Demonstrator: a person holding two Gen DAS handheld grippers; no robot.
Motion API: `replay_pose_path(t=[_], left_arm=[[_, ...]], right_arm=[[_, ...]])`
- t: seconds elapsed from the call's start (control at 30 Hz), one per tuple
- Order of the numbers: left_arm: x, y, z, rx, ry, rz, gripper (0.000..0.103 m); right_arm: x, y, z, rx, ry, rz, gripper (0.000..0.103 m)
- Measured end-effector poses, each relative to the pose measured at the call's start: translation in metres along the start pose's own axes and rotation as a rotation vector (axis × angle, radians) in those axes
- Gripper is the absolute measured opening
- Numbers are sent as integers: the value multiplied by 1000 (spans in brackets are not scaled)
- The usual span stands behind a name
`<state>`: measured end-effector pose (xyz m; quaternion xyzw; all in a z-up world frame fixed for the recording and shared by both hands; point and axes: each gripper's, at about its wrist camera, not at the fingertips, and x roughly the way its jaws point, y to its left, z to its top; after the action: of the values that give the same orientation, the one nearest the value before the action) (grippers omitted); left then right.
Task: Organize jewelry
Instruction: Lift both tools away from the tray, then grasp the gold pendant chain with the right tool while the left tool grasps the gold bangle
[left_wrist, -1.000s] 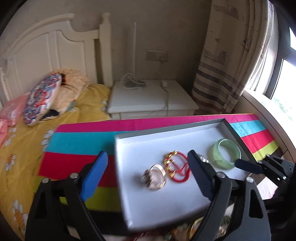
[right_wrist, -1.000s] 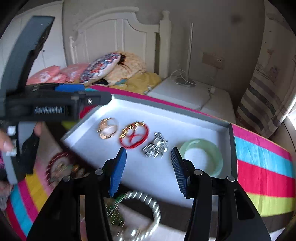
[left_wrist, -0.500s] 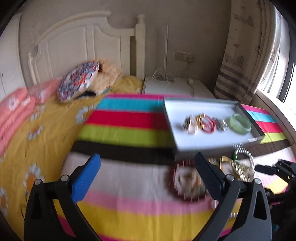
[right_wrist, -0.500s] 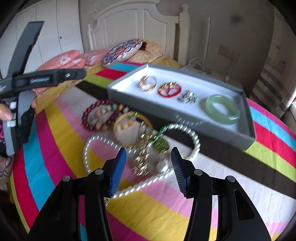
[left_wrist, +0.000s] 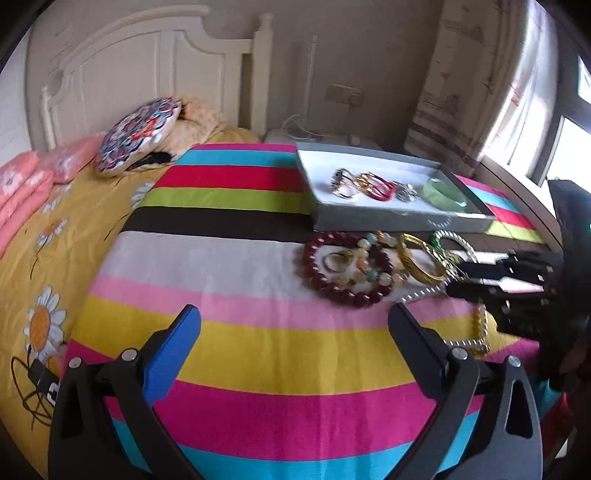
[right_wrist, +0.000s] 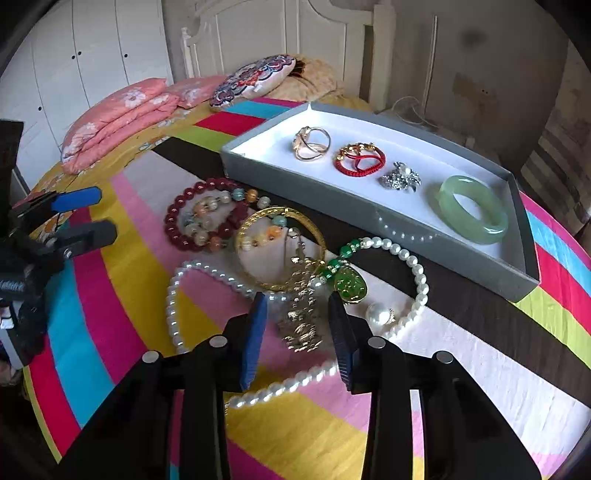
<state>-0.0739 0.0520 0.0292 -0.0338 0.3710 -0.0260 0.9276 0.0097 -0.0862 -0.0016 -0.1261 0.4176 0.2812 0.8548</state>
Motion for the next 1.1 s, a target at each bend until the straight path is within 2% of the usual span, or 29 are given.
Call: replay_pose_path(t=[0.1,0.13,0.2,0.43,0.63,0.73,0.8,0.87,0.97,1.0,1.1], left_arm=[[2,-6,0,28,6,-3,100],[3,-6,0,30,9,-7,100],[6,-7,1,27,21,-3,100],[6,-8,2,32,17,-4,100],[7,-26,16,59,9,-99,96],[19,-36,25,86,25,-131,78],[31,-36,31,76,54,-157,58],[41,-32,35,49,81,-186,50],[51,-30,38,33,103,-186,33],[53,-31,38,36,105,-181,30],[50,-40,44,63,92,-191,30]], right_arm=[[1,2,0,-17,-3,-10,33],[1,3,0,-22,-6,-15,23],[-1,3,-1,-18,-12,-16,21],[-33,-1,-13,50,-111,-27,21],[-57,-5,-29,103,-158,-28,21],[-61,-6,-37,118,-157,-23,21],[-62,-7,-40,125,-158,-18,21],[-63,-7,-43,126,-159,-17,21],[-62,-6,-46,133,-162,-6,21],[-62,-6,-47,134,-163,-5,21],[-64,-6,-49,140,-176,-11,21]])
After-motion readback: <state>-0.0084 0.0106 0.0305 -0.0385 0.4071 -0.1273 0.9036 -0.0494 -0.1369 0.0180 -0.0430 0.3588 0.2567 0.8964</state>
